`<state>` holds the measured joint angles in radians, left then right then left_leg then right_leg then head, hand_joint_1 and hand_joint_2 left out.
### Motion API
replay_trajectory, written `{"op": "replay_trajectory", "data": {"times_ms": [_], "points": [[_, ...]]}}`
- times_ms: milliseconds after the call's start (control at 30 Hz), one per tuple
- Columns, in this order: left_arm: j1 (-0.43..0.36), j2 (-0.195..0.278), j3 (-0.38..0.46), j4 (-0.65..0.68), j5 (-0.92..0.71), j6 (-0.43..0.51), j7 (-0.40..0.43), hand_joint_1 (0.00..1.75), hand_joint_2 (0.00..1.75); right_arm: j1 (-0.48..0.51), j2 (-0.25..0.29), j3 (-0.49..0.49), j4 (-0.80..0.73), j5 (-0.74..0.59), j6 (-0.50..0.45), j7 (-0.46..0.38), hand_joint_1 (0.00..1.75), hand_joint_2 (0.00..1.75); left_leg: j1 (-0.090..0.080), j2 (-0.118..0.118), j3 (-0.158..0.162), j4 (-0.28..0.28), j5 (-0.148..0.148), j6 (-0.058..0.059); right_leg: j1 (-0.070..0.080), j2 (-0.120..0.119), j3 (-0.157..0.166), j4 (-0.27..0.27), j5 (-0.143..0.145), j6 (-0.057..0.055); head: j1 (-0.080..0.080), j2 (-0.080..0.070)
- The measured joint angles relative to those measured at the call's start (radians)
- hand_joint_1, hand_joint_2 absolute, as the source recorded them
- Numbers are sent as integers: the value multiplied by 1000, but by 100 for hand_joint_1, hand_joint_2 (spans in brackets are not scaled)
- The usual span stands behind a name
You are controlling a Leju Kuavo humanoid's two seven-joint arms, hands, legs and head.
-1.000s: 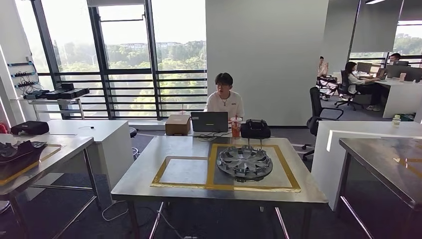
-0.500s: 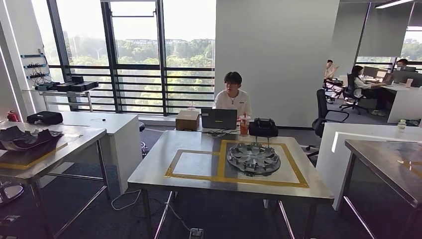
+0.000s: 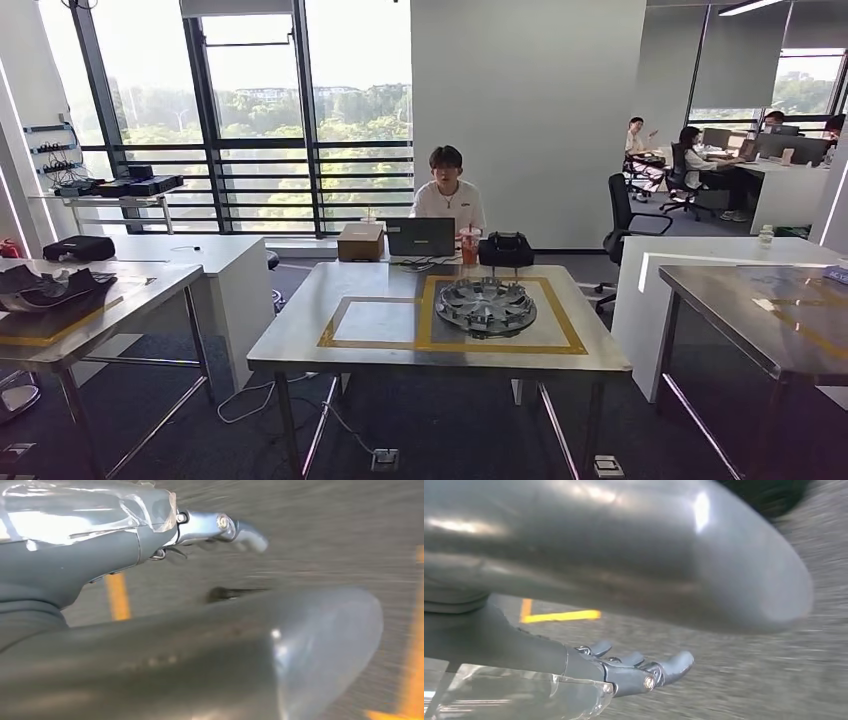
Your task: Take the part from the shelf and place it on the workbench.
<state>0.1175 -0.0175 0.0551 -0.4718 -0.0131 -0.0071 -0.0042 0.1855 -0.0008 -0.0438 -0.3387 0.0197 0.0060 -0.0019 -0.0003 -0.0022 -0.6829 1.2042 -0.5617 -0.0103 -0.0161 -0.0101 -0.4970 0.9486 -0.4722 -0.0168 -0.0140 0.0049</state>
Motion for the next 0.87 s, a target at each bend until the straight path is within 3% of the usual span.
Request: {"op": "replay_trajectory", "data": {"times_ms": [33, 67, 100, 167, 233, 267, 333, 367, 433, 500, 533, 567, 600, 667, 733, 767, 867], "points": [[17, 1, -4, 23, 2, 1, 2, 0, 0, -18, 1, 3, -20, -2, 0, 0, 0, 0, 4, 0, -2, 46, -14, -4, 0, -1, -15, 3, 10, 2, -1, 0], [35, 1, -8, 45, 2, 3, 2, 0, 0, -36, 2, 6, -40, -4, 0, 0, 0, 0, 8, 0, 9, 64, -7, -6, 0, -1, -29, 6, 19, 5, -1, 0], [53, 2, -10, 68, 3, 4, 2, 0, 0, -56, 2, 8, -61, -5, 0, 0, 0, 0, 12, 1, 37, 47, 17, -8, -1, -2, -43, 10, 28, 9, -2, 0], [84, 5, -13, 110, 4, 6, 3, 0, 0, -89, 3, 13, -105, -7, -1, 0, 0, 0, 18, 0, 137, -77, 56, -12, -3, -2, -65, 19, 42, 20, -3, 0], [105, 9, -17, 142, 5, 7, 3, 0, 0, -109, 2, 16, -139, -9, -1, -1, 0, 0, 16, -3, 223, -197, 47, -10, -2, 0, -88, 26, 56, 35, -3, 0], [107, 10, -20, 141, 7, 8, 4, 0, 0, -111, 2, 17, -140, -11, -2, -1, 0, 0, 11, -5, 238, -223, 34, -6, 0, 1, -95, 25, 63, 42, -3, 0], [79, 11, -25, 97, 10, 8, 3, 0, 0, -86, 3, 19, -96, -14, -3, 2, 0, 0, 5, -7, 229, -234, 43, 15, 0, -7, -100, 25, 75, 55, -1, 0], [51, 10, -27, 64, 11, 9, 2, 0, 0, -61, 3, 20, -63, -16, -3, 4, 0, 0, 6, -12, 218, -237, 52, 28, -2, -9, -105, 34, 66, 56, 0, 0], [-16, 10, -28, 0, 12, 8, 2, 0, 0, 7, 4, 22, 0, -17, -3, 7, 0, 0, 7, -20, 192, -241, 74, 51, -5, -4, -132, 105, -3, 47, 3, 0], [-70, 10, -28, -63, 13, 8, 2, 0, 0, 70, 4, 25, 59, -17, -3, 8, 0, 0, 0, -25, 168, -238, 95, 59, -5, 5, -172, 232, -94, 37, 6, 0], [-90, 10, -28, -88, 13, 8, 2, 0, 0, 93, 3, 26, 84, -17, -3, 8, 0, 0, -4, -26, 154, -236, 105, 60, -5, 7, -183, 288, -117, 39, 6, 0], [-104, 11, -28, -105, 13, 8, 2, 0, 0, 108, 1, 27, 100, -17, -3, 8, 0, 0, -7, -27, 140, -233, 115, 60, -5, 7, -179, 315, -118, 46, 6, 0], [-112, 11, -28, -114, 13, 8, 2, 0, 0, 115, -2, 27, 109, -18, -4, 7, 0, 0, -10, -27, 125, -230, 124, 59, -4, 7, -157, 308, -103, 53, 7, 0], [-105, 11, -29, -106, 13, 8, 2, 0, 0, 103, -5, 27, 102, -18, -4, 6, 0, 0, -13, -21, 103, -225, 139, 56, 0, 7, -57, 190, -65, 58, 7, 0], [-72, 10, -31, -73, 13, 8, 4, 0, 0, 64, -7, 28, 70, -18, -4, 4, 0, 0, -15, -9, 90, -223, 154, 50, 8, 7, 48, 45, -60, 45, 6, 0], [-49, 9, -33, -49, 13, 8, 4, 0, 0, 39, -6, 28, 47, -18, -4, 3, 0, 0, -15, -4, 87, -224, 162, 46, 12, 8, 73, 6, -63, 38, 6, 0], [22, 7, -36, 34, 13, 8, 5, 0, 0, -32, -1, 29, -26, -18, -4, 1, 0, 0, -12, 4, 83, -227, 183, 34, 14, 9, 66, -13, -49, 25, 7, 0]]}}
